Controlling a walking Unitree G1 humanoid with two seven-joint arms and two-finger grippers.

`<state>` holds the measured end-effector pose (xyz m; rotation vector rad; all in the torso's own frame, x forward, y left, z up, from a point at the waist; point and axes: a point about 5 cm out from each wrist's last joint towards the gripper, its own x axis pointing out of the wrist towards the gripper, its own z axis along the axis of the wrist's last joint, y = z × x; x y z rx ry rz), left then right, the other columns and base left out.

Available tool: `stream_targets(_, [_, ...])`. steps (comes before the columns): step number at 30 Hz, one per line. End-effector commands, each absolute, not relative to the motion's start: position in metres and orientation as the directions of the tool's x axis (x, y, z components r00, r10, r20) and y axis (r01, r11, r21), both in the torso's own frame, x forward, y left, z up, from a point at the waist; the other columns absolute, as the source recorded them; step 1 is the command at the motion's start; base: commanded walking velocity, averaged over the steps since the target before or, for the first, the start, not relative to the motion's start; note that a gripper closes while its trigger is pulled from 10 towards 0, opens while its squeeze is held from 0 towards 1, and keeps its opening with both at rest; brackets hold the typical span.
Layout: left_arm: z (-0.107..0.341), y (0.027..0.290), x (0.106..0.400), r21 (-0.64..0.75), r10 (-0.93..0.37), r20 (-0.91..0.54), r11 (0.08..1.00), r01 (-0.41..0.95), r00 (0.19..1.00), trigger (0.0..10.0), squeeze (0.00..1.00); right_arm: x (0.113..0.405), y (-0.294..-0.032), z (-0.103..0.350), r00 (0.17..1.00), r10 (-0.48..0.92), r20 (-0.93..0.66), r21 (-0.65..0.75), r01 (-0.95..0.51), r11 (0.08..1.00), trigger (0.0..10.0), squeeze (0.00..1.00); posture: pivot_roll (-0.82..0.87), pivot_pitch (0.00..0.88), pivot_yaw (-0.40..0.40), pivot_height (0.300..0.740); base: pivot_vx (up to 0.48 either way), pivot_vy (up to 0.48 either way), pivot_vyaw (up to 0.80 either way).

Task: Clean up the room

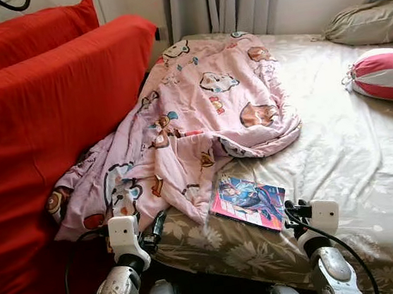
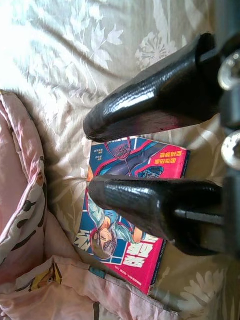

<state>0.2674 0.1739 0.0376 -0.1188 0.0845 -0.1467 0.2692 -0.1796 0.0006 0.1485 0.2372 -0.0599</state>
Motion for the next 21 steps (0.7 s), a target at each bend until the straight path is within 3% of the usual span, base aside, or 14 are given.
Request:
stream_targets(1, [0.0385,0.1741,0.2677,-0.127,-0.149,-0.073,0.982,0.139,0.986,10.0,0.0,0.2698,-0.18,0.0003,0.969,-0.045,-0.243,0.13,0.079,0.988,10.0,0.0,0.08,0.071,-0.028,0.621,0.0,0.0,0.0])
stream_targets(21, [0.038,0.1725,0.2675,-0.13,-0.16,-0.071,0.98,0.15,0.984,10.0,0.0,0.27,-0.1755,-0.0018,0.966,-0.014,-0.259,0.107,0.043,0.993,10.0,0.0,0.08,0.035,-0.019,0.621,0.0,0.0,0.1])
